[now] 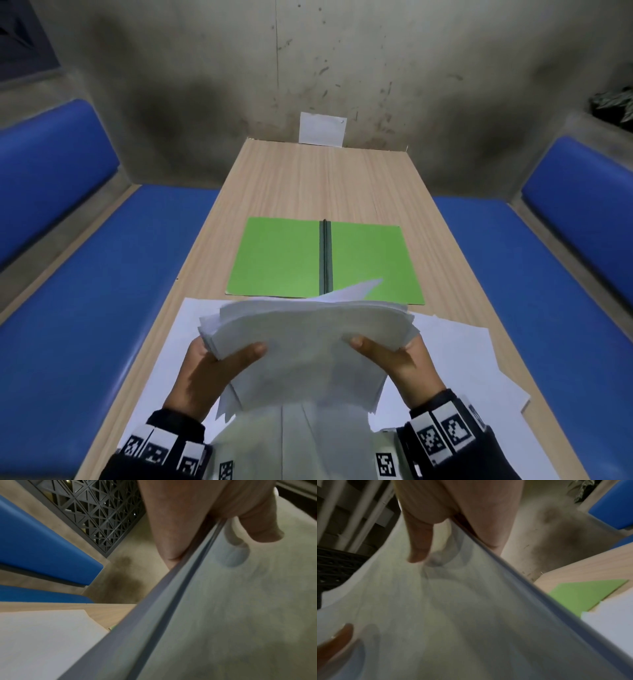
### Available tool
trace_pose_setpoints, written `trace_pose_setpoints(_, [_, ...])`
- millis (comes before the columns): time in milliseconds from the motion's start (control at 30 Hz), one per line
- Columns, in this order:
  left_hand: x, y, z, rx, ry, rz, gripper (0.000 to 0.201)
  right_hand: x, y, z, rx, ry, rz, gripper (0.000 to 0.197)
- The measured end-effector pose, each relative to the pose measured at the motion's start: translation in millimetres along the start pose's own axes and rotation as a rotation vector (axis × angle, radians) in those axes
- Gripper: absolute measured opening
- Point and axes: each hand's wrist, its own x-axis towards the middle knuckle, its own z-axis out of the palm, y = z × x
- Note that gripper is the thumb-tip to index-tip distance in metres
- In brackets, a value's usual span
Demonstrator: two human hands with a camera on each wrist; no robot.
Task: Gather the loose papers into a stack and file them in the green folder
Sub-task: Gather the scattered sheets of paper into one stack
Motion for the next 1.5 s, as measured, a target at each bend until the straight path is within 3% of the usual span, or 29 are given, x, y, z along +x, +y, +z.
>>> trace_pose_setpoints(67, [-1, 2, -1, 0.006, -0.015, 0.03, 0.023, 0, -1, -1, -0.015, -0.023, -0.026, 0.066])
trace_pose_setpoints(200, [-4, 5, 0, 0.008, -0.03, 0.036, 0.015, 8, 7, -6, 0.036, 0.061, -0.031, 0.086])
trace_pose_setpoints(267, [-5, 3, -3, -0.016, -0.048, 0.048, 0.049, 13, 14, -13, 0.217, 0.107, 0.007, 0.095])
trace_pose_setpoints(300, [-6, 5, -5, -0.004, -0.039, 0.038, 0.062, 15, 15, -17, 0.287, 0.114, 0.039, 0.092])
trace_pose_setpoints(333, [-6, 2, -8, 0.001, -0.027, 0.021, 0.063, 16, 15, -19, 0.302, 0.126, 0.082, 0.08])
trace_pose_setpoints(400, [-6, 0, -12, 0.006, -0.036, -0.015, 0.048, 19, 11, -23, 0.103, 0.136, 0.128, 0.051])
trace_pose_setpoints(433, [-3, 2, -10, 0.034, -0.053, -0.031, 0.047, 22, 10, -24, -0.038, 0.117, 0.141, 0.062])
trace_pose_setpoints(500, [2, -3, -9, 0.027, -0.052, -0.073, 0.037, 29, 6, -27, -0.216, -0.004, 0.156, 0.107])
trace_pose_setpoints(533, [3, -2, -10, -0.003, -0.024, -0.108, 0.027, 33, 4, -26, -0.26, -0.068, 0.172, 0.115])
trace_pose_setpoints(600, [2, 2, -10, -0.019, -0.001, -0.12, 0.033, 40, 0, -23, -0.321, -0.178, 0.185, 0.102])
trace_pose_setpoints(667, [-3, 4, -12, 0.014, -0.054, -0.05, 0.048, 42, -7, -19, -0.283, -0.249, 0.199, 0.062])
trace_pose_setpoints(700, [-7, 10, -11, 0.022, -0.041, -0.04, 0.047, 40, -11, -15, -0.273, -0.286, 0.17, 0.037])
trace_pose_setpoints(733, [-9, 6, -13, 0.017, -0.019, -0.028, 0.043, 37, -15, -11, -0.28, -0.303, 0.135, 0.026])
trace_pose_setpoints(800, [-5, 6, -6, 0.017, 0.005, -0.004, 0.029, 31, -13, -8, -0.234, -0.261, 0.109, 0.028])
trace_pose_setpoints(900, [-1, 9, 5, 0.041, 0.052, 0.001, 0.026, 23, -10, -7, -0.121, -0.129, 0.109, 0.021])
trace_pose_setpoints(1100, [4, 14, 14, 0.053, 0.185, 0.111, 0.021, 2, -25, 6, -0.058, 0.056, -0.07, 0.051])
trace_pose_setpoints(1167, [1, 22, 18, 0.032, 0.198, 0.127, 0.018, -2, -32, 8, -0.049, 0.027, -0.109, 0.061])
trace_pose_setpoints(1300, [-2, 31, 19, -0.05, 0.231, 0.143, 0.027, -10, -43, 11, -0.052, -0.173, -0.19, 0.08])
trace_pose_setpoints(1367, [-3, 35, 18, -0.077, 0.256, 0.164, 0.027, -11, -45, 15, -0.137, -0.159, -0.183, 0.067])
trace_pose_setpoints(1500, [-8, 49, 18, -0.063, 0.261, 0.23, 0.021, -8, -49, 21, -0.192, 0.017, -0.157, 0.021])
